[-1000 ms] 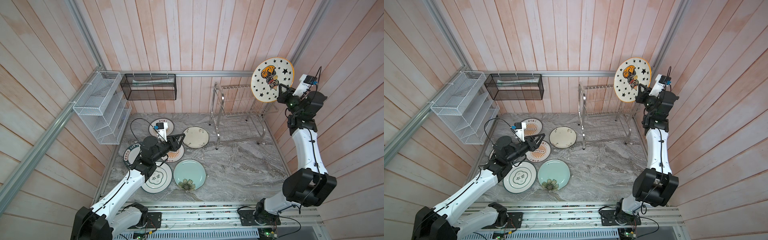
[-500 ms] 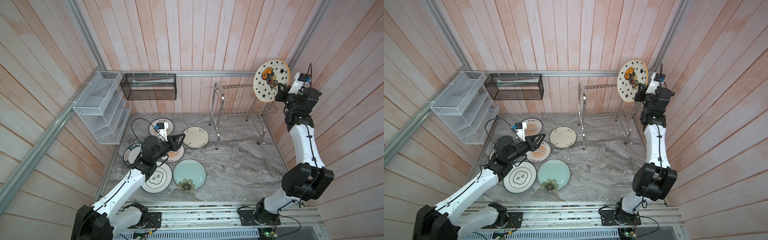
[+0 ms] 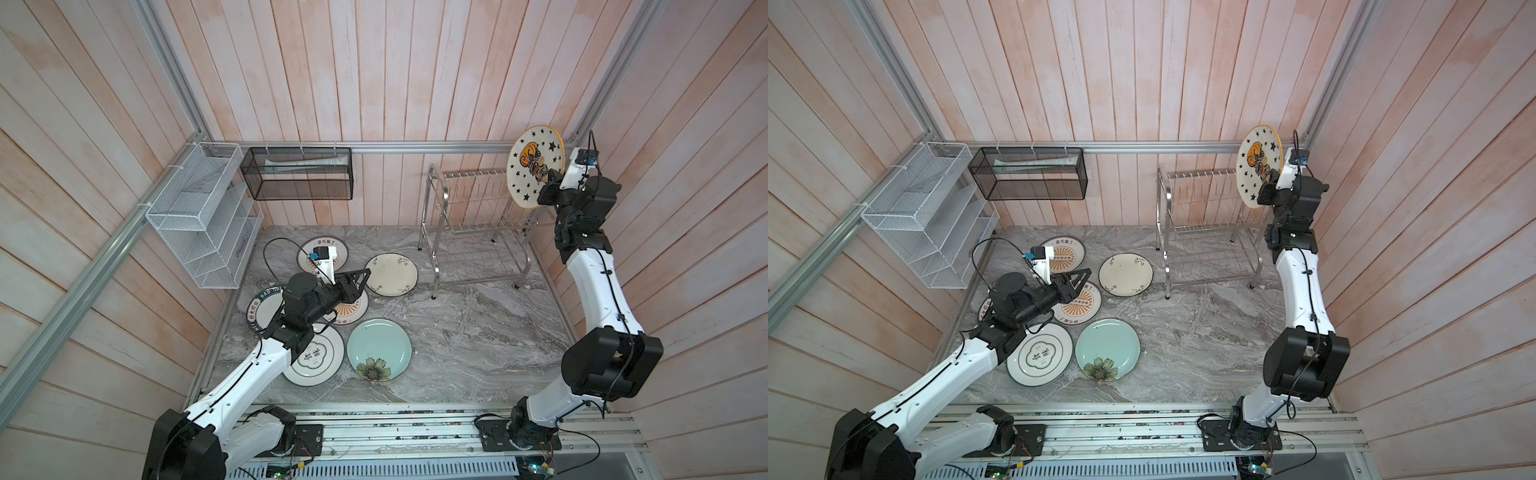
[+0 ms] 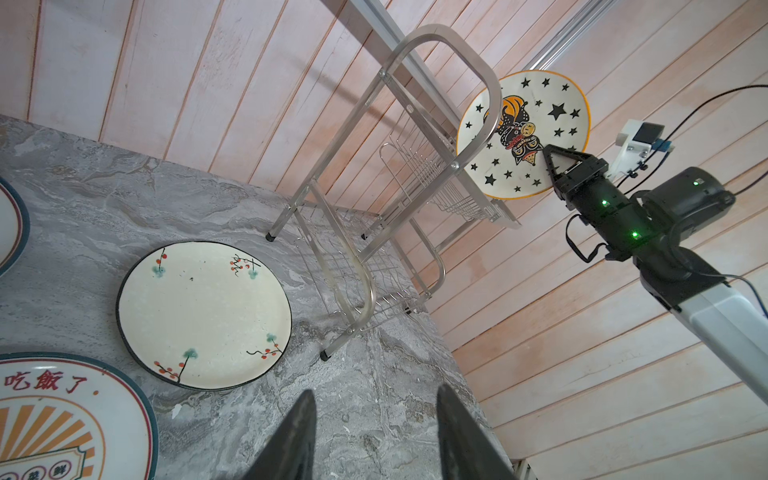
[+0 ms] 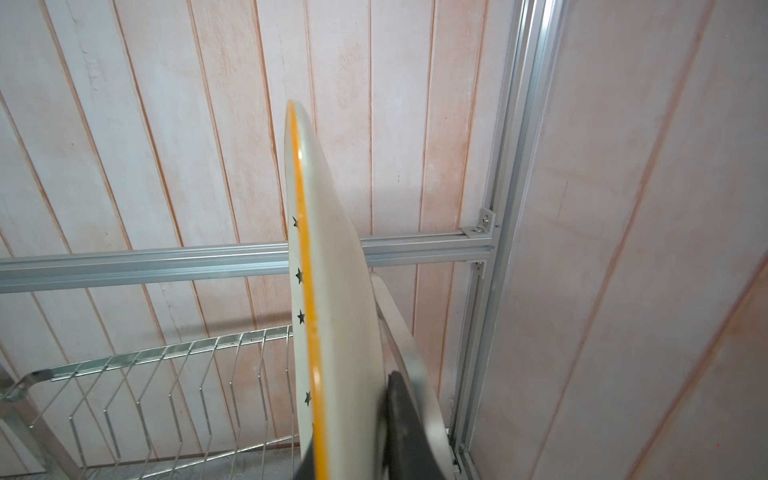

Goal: Load the plates into the dish rack
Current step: 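Lower the star plate edge-down into the dish rack slots with the right gripper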

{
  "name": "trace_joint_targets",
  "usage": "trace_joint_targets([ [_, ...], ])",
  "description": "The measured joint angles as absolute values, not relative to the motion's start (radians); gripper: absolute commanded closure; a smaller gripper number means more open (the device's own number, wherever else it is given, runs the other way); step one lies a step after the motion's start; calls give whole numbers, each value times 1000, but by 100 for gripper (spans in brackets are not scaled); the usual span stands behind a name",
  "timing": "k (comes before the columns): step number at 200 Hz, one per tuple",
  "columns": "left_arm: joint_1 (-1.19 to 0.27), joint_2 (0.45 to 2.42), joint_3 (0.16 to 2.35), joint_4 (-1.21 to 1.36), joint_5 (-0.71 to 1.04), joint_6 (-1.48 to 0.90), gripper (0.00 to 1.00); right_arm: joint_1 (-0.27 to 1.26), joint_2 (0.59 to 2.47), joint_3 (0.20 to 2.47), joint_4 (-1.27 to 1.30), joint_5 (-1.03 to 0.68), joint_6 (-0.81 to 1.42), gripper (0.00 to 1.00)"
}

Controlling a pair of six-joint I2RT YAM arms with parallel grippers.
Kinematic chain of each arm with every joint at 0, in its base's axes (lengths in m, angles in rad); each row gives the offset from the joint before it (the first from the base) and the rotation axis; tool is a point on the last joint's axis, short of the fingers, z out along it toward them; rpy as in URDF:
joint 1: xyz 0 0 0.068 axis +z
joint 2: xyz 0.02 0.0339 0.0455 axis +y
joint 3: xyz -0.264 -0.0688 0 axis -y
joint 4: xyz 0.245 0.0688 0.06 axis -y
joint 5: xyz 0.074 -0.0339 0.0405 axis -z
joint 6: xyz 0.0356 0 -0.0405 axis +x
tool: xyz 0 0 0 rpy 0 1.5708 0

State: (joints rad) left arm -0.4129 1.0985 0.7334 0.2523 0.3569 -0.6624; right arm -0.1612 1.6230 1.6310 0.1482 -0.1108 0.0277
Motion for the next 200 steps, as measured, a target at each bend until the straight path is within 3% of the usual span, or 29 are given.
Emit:
trace_joint_targets([
  [115,-413,1098,725,255,347,-663,52,-145,1596,1623,146,-71,-57,100],
  [200,-413,1098,723,258,339,-666,52,-91,1591,1568,181,49,-87,100],
])
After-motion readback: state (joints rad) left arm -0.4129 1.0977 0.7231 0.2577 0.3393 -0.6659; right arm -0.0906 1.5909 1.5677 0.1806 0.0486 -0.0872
